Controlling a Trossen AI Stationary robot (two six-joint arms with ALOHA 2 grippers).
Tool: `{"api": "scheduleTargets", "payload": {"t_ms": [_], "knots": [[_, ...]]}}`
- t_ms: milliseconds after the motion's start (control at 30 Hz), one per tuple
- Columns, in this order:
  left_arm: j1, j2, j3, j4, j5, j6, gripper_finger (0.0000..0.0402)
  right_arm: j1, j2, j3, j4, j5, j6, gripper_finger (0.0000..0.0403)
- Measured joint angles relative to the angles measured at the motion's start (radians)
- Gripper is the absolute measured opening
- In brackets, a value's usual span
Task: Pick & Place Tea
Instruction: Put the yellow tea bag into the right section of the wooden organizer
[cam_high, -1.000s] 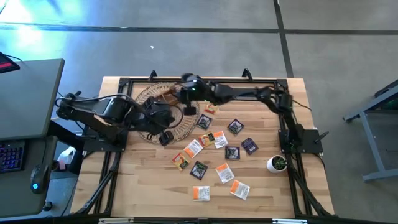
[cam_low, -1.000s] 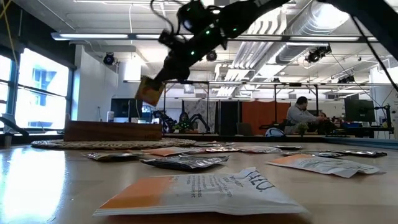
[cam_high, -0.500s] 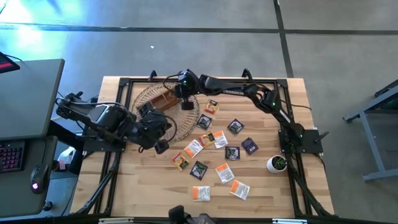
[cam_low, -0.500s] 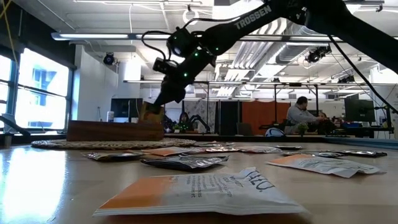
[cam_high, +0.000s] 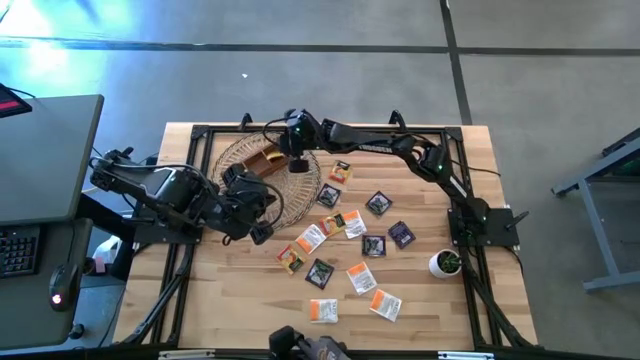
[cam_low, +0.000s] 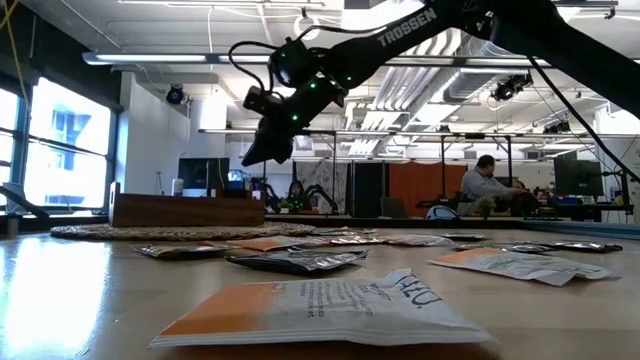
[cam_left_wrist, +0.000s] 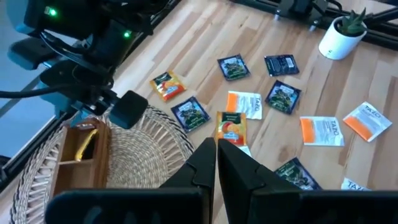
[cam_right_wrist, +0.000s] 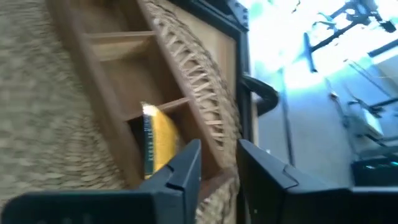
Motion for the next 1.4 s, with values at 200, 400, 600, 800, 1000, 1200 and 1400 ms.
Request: {"api": "scheduleTargets", "payload": {"t_ms": [200, 400, 600, 800, 1000, 1200, 1400], "knots": [[0.0, 0.0, 0.0, 0.0, -0.021, -0.026, 0.0016, 0.006, -0.012, 0.0, 0.03, 0.219, -0.057, 0.0149], [0.0, 0.0, 0.0, -0.007, -0.05, -0.012, 0.0016, 0.033, -0.148, 0.0, -0.14, 0.278, -0.126, 0.0155], [0.0, -0.018, 0.0, -0.049, -0.055, -0.029, 0.0016, 0.005, -0.367, 0.0, -0.36, 0.084, 0.01, 0.0143], [-0.006, -0.063, 0.001, -0.129, -0.09, -0.044, 0.0016, -0.069, -0.523, 0.001, -0.698, -0.242, 0.117, 0.0135], [-0.009, -0.12, -0.048, -0.214, -0.161, -0.142, 0.0016, -0.064, -0.551, -0.058, -0.912, -0.279, 0.127, 0.0134], [-0.014, -0.209, -0.243, -0.151, -0.149, -0.247, 0.0016, -0.079, -0.582, -0.337, -0.751, -0.34, 0.129, 0.0134], [-0.014, -0.23, -0.402, 0.016, -0.1, -0.258, 0.0016, -0.117, -0.595, -0.632, -0.383, -0.158, 0.203, 0.0134]]}}
